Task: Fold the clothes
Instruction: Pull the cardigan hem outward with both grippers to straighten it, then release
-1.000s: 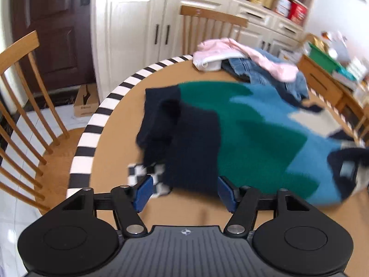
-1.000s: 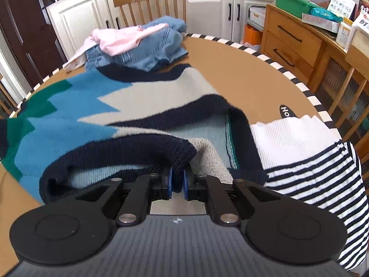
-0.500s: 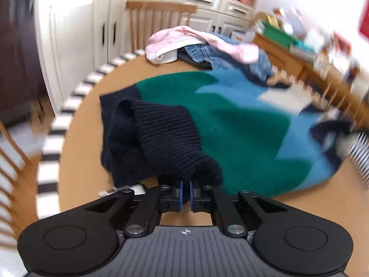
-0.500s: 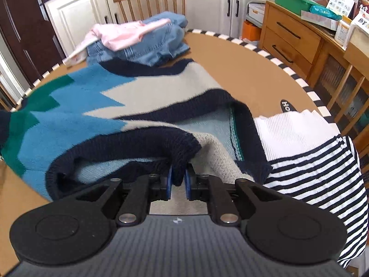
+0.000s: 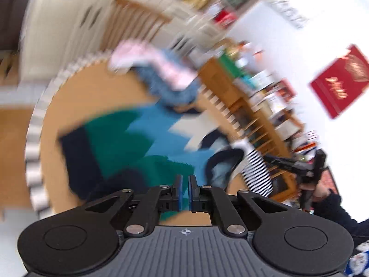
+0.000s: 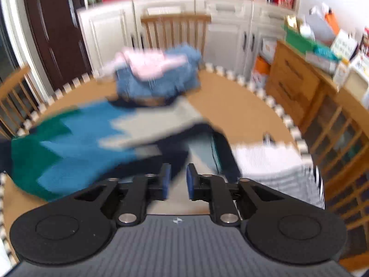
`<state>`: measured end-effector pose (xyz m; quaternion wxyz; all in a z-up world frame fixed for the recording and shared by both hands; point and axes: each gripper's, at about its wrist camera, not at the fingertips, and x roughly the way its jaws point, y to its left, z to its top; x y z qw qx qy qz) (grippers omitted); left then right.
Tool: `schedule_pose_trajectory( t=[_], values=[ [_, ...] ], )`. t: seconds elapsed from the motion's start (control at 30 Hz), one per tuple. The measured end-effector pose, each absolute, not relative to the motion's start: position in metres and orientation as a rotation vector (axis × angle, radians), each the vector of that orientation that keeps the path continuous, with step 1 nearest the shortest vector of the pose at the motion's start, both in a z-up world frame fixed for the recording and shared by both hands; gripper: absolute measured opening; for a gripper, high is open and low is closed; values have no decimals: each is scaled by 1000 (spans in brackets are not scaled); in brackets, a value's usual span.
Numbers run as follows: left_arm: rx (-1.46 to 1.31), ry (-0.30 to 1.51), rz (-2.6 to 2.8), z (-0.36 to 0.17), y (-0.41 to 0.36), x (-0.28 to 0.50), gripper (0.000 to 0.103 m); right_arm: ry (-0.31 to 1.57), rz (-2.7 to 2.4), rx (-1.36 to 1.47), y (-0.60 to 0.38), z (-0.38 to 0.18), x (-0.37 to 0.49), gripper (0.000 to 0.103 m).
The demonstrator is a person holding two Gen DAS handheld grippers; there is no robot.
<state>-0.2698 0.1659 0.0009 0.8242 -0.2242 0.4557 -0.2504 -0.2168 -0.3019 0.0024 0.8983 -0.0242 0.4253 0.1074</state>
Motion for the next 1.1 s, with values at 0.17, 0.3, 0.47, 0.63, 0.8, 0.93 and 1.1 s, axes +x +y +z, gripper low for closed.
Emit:
schedule_pose_trajectory(
  t=[0.17, 0.3, 0.47, 0.63, 0.8, 0.93, 1.1],
  values=[
    [-390, 1050, -444, -77, 136, -306, 27, 889, 166, -31, -281, -32, -218, 58],
    [-349, 1016, -418, -106, 115, -328, 45, 781, 70, -50, -249, -34, -209, 89],
    [-364, 979, -334, -118, 111, -341, 53, 837, 51, -187, -234, -55, -184, 2],
    [-183, 865, -274, -115, 104, -351, 67, 844, 45, -76, -277, -41, -194, 2],
    [108, 859, -290, -126, 87, -330, 64, 873, 59, -50, -286, -38, -197, 2],
    [251, 869, -329, -137, 79, -316, 70, 876, 80, -49, -278, -37, -203, 2],
    [122, 899, -290, -132, 91, -295, 5, 868, 116, -36, -271, -34, -205, 3]
  ],
)
